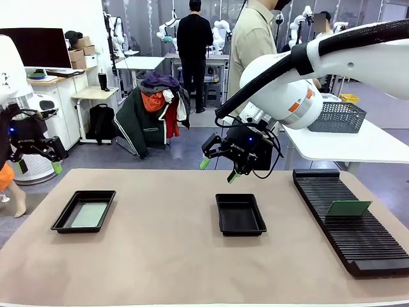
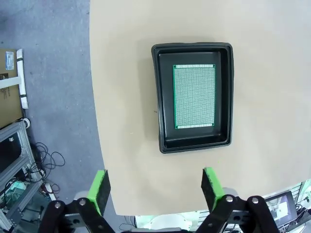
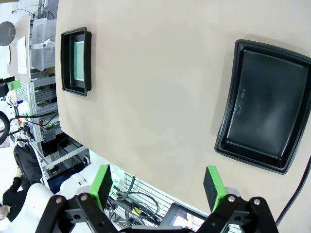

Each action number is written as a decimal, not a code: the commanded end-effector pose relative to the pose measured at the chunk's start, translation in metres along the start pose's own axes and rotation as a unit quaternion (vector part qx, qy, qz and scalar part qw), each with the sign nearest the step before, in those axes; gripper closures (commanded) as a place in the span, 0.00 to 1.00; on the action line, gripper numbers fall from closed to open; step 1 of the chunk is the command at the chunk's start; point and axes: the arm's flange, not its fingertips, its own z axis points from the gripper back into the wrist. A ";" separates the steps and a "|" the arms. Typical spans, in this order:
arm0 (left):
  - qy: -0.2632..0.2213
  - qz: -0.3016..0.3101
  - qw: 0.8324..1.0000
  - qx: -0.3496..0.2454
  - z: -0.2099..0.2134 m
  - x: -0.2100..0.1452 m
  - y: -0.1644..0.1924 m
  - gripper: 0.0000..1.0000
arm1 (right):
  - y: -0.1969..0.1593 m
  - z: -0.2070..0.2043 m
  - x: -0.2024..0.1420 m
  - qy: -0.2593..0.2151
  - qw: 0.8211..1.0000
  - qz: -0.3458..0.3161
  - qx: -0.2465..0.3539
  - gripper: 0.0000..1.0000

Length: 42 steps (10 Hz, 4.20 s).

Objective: Inspect and transfer BCBs to ESD trays.
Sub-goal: Pick up the ESD tray and place it on the left side of the table, then pick up the Blank PCB from the PCB Rack and place it in the right ESD tray.

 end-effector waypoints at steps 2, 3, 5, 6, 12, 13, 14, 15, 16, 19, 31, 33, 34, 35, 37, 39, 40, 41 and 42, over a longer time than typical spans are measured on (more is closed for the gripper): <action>-0.001 0.002 1.000 -0.004 -0.004 -0.002 0.000 0.00 | 0.003 0.000 0.002 -0.002 1.000 -0.009 -0.010 0.00; -0.001 0.002 1.000 -0.004 -0.004 -0.002 0.000 0.00 | 0.003 0.000 0.002 -0.002 1.000 -0.009 -0.010 0.00; -0.001 0.002 1.000 -0.004 -0.004 -0.002 0.000 0.00 | 0.003 0.000 0.002 -0.002 1.000 -0.009 -0.010 0.00; -0.001 0.002 1.000 -0.004 -0.004 -0.002 0.000 0.00 | 0.003 0.000 0.002 -0.002 1.000 -0.009 -0.010 0.00; -0.001 0.002 1.000 -0.004 -0.004 -0.002 0.000 0.00 | 0.003 0.000 0.002 -0.002 1.000 -0.009 -0.010 0.00; -0.001 0.002 1.000 -0.004 -0.004 -0.002 0.000 0.00 | 0.003 0.000 0.002 -0.002 1.000 -0.009 -0.010 0.00; -0.001 0.002 1.000 -0.004 -0.004 -0.002 0.000 0.00 | 0.003 0.000 0.002 -0.002 1.000 -0.009 -0.010 0.00; -0.001 0.002 1.000 -0.004 -0.004 -0.002 0.000 0.00 | 0.003 0.000 0.002 -0.002 1.000 -0.009 -0.010 0.00; -0.001 0.002 1.000 -0.004 -0.004 -0.002 0.000 0.00 | 0.003 0.000 0.002 -0.002 1.000 -0.009 -0.010 0.00; -0.001 0.002 1.000 -0.004 -0.004 -0.002 0.000 0.00 | -0.005 0.028 -0.019 -0.002 0.999 0.038 -0.016 0.00; -0.001 0.002 1.000 -0.004 -0.004 -0.002 0.000 0.00 | -0.137 0.241 -0.141 0.020 0.921 0.347 -0.174 0.00; -0.001 0.002 1.000 -0.004 -0.004 -0.002 0.000 0.00 | -0.151 0.263 -0.156 0.057 0.875 0.444 -0.186 0.00; -0.001 0.002 1.000 -0.004 -0.004 -0.002 0.000 0.00 | -0.159 0.270 -0.159 0.088 0.851 0.485 -0.182 0.00; -0.001 0.002 1.000 -0.004 -0.004 -0.002 0.000 0.00 | -0.165 0.276 -0.162 0.106 0.825 0.520 -0.194 0.00; -0.001 0.002 1.000 -0.004 -0.004 -0.002 0.000 0.00 | -0.177 0.284 -0.166 0.126 0.775 0.583 -0.208 0.00; -0.001 0.002 1.000 -0.004 -0.004 -0.002 0.000 0.00 | -0.187 0.290 -0.169 0.138 0.726 0.639 -0.213 0.00; -0.001 0.002 1.000 -0.004 -0.004 -0.002 0.000 0.00 | -0.189 0.293 -0.167 0.138 0.714 0.654 -0.209 0.00; -0.001 0.002 1.000 -0.004 -0.004 -0.002 0.000 0.00 | -0.192 0.296 -0.166 0.138 0.704 0.666 -0.205 0.00; -0.001 0.002 1.000 -0.004 -0.004 -0.002 0.000 0.00 | -0.193 0.299 -0.165 0.136 0.699 0.672 -0.202 0.00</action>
